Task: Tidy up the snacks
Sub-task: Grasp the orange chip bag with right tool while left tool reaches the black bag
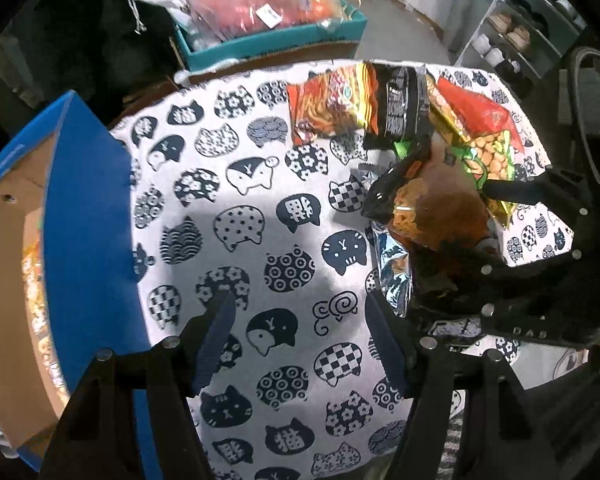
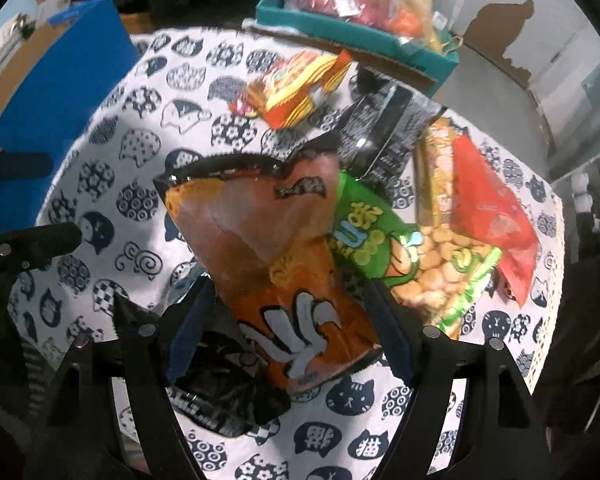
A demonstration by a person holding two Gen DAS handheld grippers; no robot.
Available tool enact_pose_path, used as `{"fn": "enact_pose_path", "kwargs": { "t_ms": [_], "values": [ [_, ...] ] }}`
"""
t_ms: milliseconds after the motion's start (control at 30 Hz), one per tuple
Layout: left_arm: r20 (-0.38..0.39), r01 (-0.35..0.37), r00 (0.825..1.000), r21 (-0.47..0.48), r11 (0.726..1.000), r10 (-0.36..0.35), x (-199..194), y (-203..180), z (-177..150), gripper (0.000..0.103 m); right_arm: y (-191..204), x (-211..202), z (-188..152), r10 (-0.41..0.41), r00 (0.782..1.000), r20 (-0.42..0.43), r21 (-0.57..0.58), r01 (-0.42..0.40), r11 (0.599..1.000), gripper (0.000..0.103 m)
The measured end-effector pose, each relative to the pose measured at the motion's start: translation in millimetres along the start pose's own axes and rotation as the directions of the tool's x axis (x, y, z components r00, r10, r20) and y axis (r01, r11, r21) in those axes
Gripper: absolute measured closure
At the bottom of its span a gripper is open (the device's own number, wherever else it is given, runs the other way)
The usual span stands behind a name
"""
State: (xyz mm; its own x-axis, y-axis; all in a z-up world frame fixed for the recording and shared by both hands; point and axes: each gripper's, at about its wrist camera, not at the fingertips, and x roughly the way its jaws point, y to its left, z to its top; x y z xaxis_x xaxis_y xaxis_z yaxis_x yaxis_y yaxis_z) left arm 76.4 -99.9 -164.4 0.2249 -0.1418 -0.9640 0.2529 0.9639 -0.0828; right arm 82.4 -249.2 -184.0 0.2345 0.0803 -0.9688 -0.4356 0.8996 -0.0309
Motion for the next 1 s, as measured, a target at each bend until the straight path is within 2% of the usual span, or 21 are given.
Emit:
{"fn": "enact_pose_path", "kwargs": {
  "t_ms": [167, 300, 333, 433, 533, 633, 800, 867, 1000],
  "values": [
    [-0.031, -0.005, 1.0, 0.01, 1.0, 0.005, 21, -1, 6, 0.034, 5, 14, 1, -0.007, 1.0, -0.029, -0.038, 0.006, 0.999, 0.026],
    [-0.035, -0.023, 0.999, 0.008, 1.0, 0.023, 28, 1, 10, 0.034, 1, 26, -1, 0.001, 0.998, -0.057, -0.026, -0.002, 1.0, 0.026],
    [-0.034, -0.021, 0.999, 0.008, 1.0, 0.021, 29, 1, 11, 0.034, 0, 29, -1, 0.007, 0.998, -0.06, -0.022, -0.008, 1.0, 0.03],
    [-0.029, -0.02, 0.999, 0.006, 1.0, 0.02, 26, 0, 12, 0.034, -2, 29, -2, 0.002, 0.999, -0.047, -0.028, -0.003, 1.0, 0.05],
    [-0.008, -0.01, 1.0, 0.001, 1.0, 0.01, 17, -2, 12, 0.034, -3, 18, -5, 0.003, 1.0, -0.012, -0.024, -0.003, 1.0, 0.059],
    [0.011, 0.008, 1.0, -0.008, 1.0, -0.008, 5, -8, 10, 0.033, -5, 4, -5, -0.01, 0.999, 0.033, -0.006, 0.01, 1.0, 0.06],
    [0.052, 0.079, 0.996, -0.02, 0.997, -0.078, -11, -23, 1, 0.021, -14, -26, -10, -0.03, 0.994, 0.102, 0.046, 0.025, 0.999, 0.06],
    [0.046, 0.108, 0.993, -0.023, 0.994, -0.107, -11, -32, -4, 0.02, -20, -37, -15, -0.039, 0.991, 0.125, 0.077, 0.03, 0.997, 0.06],
    [0.023, 0.118, 0.993, -0.054, 0.992, -0.117, -5, -45, -12, 0.02, -32, -50, -24, -0.061, 0.987, 0.146, 0.133, 0.041, 0.99, 0.06]
  ]
}}
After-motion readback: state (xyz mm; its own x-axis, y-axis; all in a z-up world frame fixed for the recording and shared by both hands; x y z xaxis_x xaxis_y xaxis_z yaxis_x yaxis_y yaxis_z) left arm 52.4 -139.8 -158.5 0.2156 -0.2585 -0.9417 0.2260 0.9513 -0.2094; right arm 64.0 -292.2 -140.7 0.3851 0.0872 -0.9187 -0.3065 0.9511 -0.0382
